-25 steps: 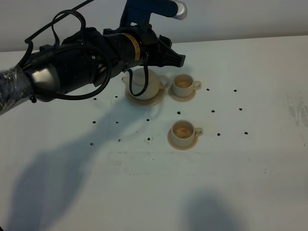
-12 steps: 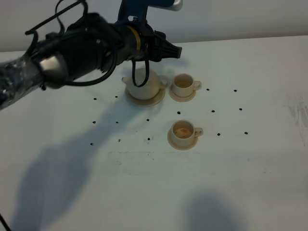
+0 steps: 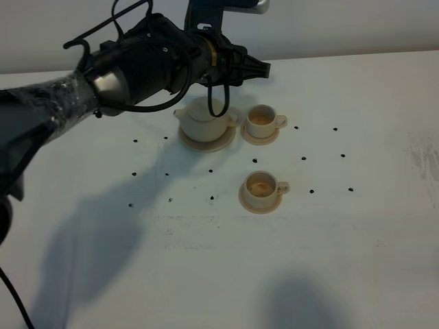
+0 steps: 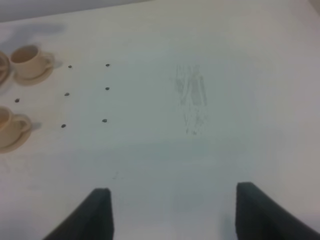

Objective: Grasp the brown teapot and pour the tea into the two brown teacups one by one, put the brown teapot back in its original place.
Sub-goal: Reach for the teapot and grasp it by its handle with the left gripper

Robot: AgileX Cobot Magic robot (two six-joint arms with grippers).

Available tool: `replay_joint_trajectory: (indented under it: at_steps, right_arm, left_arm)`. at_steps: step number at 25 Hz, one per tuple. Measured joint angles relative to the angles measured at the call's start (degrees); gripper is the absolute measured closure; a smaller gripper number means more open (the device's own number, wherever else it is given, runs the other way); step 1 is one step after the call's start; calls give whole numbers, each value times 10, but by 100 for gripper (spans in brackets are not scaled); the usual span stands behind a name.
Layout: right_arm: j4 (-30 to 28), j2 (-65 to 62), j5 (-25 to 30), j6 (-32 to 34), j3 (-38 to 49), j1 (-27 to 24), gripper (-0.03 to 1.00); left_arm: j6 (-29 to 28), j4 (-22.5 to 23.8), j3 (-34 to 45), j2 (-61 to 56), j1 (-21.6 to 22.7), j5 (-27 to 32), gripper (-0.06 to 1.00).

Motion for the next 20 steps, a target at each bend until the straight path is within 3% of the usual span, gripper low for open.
replay_joint_trajectory:
  at_steps: [20]
  right_arm:
    - [0,0,0,0,0,0,45]
  left_arm:
    - [-4,-31,-58,86,0,3,53]
